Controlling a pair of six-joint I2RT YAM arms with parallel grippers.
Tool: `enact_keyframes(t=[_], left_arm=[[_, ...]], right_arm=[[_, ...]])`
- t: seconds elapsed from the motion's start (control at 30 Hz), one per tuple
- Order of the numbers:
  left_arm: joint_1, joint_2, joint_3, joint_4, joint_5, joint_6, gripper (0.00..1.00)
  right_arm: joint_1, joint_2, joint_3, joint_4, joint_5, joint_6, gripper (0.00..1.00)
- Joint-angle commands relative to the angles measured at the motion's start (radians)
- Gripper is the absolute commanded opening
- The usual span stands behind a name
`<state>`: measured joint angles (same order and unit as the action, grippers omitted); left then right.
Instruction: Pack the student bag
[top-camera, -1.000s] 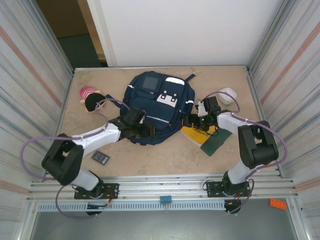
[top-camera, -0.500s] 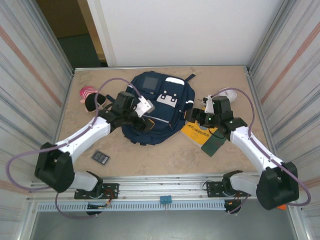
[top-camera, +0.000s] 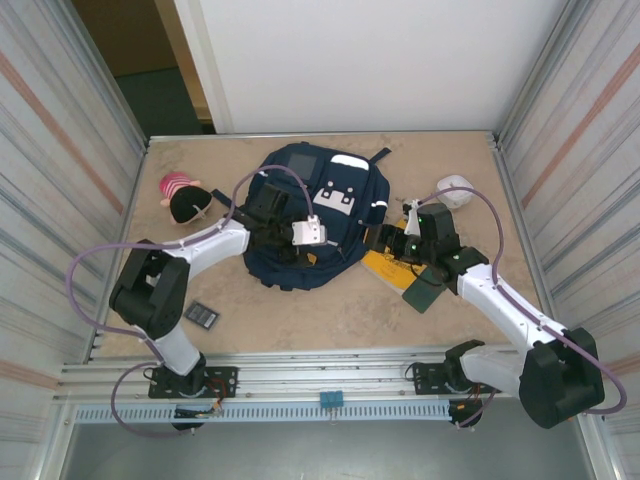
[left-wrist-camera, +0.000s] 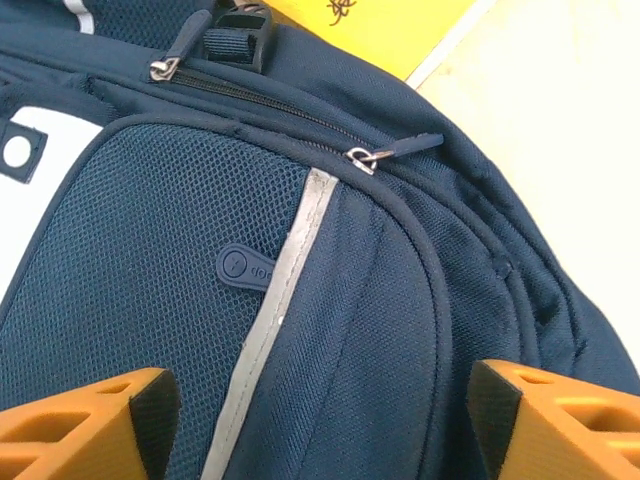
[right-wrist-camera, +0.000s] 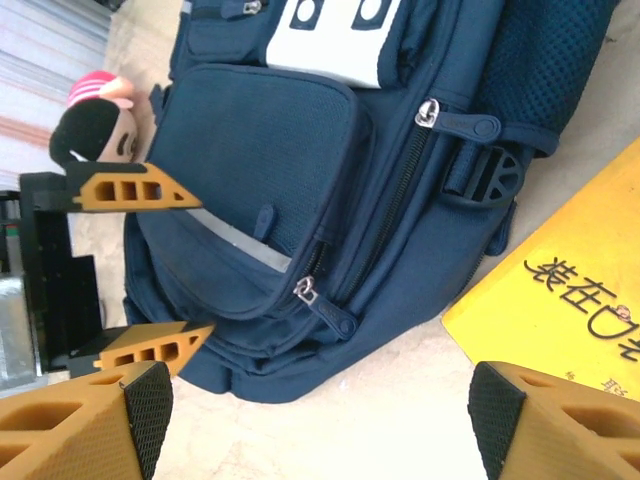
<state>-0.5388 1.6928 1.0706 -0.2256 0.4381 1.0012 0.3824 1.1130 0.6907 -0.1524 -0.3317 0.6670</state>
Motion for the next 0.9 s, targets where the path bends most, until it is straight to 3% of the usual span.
enact_keyframes(t=[0.0, 0.1, 0.17, 0.2, 0.27, 0.33, 0.43, 0.67, 0.87], left_arm=[[-0.006, 0.028, 0.014, 0.031, 0.005, 0.09, 0.78], [-0.007, 0.055, 0.01, 0.067, -0.033, 0.096, 0.77], [-0.006, 0.074, 0.005, 0.092, -0.057, 0.112, 0.67], [-0.006, 0.076, 0.0, 0.111, -0.065, 0.113, 0.58], [-0.005, 0.058, 0.01, 0.116, -0.066, 0.094, 0.25], [0.003, 0.023, 0.079, 0.003, -0.009, 0.037, 0.02], [0.047, -0.049, 0.184, -0.199, 0.153, -0.023, 0.0], [0.191, -0.197, 0.282, -0.32, 0.451, -0.085, 0.0], [0.293, -0.237, 0.344, -0.345, 0.604, -0.134, 0.0]], right_arm=[[0.007, 0.004, -0.007, 0.032, 0.016, 0.006, 0.79], [0.006, 0.017, -0.006, 0.045, 0.007, 0.003, 0.79], [0.006, 0.024, -0.011, 0.052, 0.008, 0.0, 0.79], [0.007, 0.025, -0.012, 0.057, 0.01, 0.0, 0.79], [0.005, 0.023, -0.021, 0.069, 0.019, -0.006, 0.79], [-0.005, 0.017, -0.036, 0.112, 0.009, -0.013, 0.79], [-0.033, 0.011, -0.081, 0.225, -0.03, -0.044, 0.78], [-0.075, 0.09, -0.127, 0.403, -0.121, -0.345, 0.74], [-0.084, 0.196, -0.096, 0.431, -0.207, -0.516, 0.67]])
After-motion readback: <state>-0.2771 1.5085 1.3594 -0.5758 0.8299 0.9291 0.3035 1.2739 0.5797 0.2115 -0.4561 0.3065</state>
